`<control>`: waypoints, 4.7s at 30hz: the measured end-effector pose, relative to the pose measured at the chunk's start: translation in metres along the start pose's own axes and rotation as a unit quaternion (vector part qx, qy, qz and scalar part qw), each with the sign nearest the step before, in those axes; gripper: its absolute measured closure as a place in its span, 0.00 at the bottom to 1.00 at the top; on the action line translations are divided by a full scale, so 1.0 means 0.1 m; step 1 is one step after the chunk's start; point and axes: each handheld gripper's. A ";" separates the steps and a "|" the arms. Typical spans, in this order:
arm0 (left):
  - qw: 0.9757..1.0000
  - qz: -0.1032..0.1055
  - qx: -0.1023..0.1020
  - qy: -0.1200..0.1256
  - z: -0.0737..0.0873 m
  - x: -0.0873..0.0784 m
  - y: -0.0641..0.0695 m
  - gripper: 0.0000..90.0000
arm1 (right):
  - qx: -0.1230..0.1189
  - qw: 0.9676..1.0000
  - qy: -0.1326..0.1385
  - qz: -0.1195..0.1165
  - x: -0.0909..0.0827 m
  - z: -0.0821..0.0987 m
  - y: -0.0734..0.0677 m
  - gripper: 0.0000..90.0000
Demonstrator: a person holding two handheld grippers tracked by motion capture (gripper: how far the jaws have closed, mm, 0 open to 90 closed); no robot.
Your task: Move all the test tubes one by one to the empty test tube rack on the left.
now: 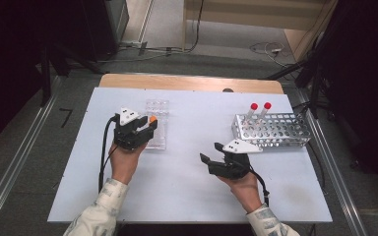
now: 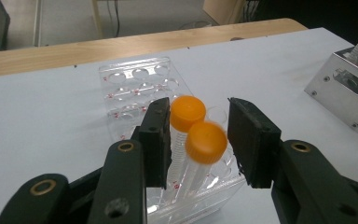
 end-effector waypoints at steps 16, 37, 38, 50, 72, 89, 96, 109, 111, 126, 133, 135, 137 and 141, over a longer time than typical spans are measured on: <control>1.000 0.007 -0.021 0.011 0.07 -0.19 0.01 0.25 | 0.022 0.997 0.022 0.070 -0.22 -0.04 0.38 0.36; 0.998 0.047 -0.035 0.000 0.15 -0.30 0.04 0.15 | 0.071 0.974 0.021 0.213 -0.05 -0.15 1.16 0.41; 0.998 0.049 -0.036 0.001 0.15 -0.30 0.03 0.15 | 0.070 0.974 0.019 0.217 -0.03 -0.16 1.18 0.42; 0.998 0.053 -0.036 0.000 0.15 -0.29 0.01 0.13 | 0.081 0.971 0.013 0.224 0.13 -0.27 1.33 0.50; 0.999 0.047 -0.025 -0.009 0.17 -0.27 0.04 0.13 | 0.099 0.968 0.025 0.229 0.13 -0.37 1.43 0.79; 0.999 0.045 -0.018 -0.010 0.18 -0.26 0.08 0.13 | 0.063 0.973 0.069 0.210 -0.27 -0.60 1.17 0.80; 0.999 0.046 -0.016 -0.011 0.19 -0.26 0.10 0.13 | 0.049 0.982 0.065 0.169 -0.26 -0.57 0.94 0.79; 0.998 0.053 -0.013 -0.010 0.19 -0.26 0.14 0.13 | 0.031 0.995 0.047 0.088 -0.04 -0.46 0.49 0.80; 0.998 0.056 -0.011 -0.011 0.19 -0.26 0.16 0.13 | 0.027 0.996 0.040 0.077 0.01 -0.43 0.40 0.80; 0.997 0.082 -0.004 -0.011 0.19 -0.27 0.28 0.15 | -0.012 1.000 0.003 -0.004 0.42 -0.29 -0.24 0.79; 0.995 0.103 0.008 -0.014 0.20 -0.26 0.37 0.20 | -0.026 0.999 -0.013 -0.032 0.58 -0.27 -0.50 0.80; 0.994 0.109 0.010 -0.013 0.20 -0.26 0.38 0.24 | -0.030 0.999 -0.015 -0.039 0.62 -0.27 -0.56 0.80; 0.993 0.113 0.012 -0.014 0.21 -0.26 0.39 0.28 | -0.035 0.998 -0.019 -0.044 0.65 -0.26 -0.62 0.80; 0.992 0.122 0.026 -0.012 0.22 -0.27 0.41 0.42 | -0.037 0.998 -0.018 -0.054 0.70 -0.27 -0.71 0.79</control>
Point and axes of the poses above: each handheld gripper's, and its own axes: x roughly forward along the jaws, z roughly out of its underside, y roughly to its right, and after that the axes turned 4 degrees about y, right-handed
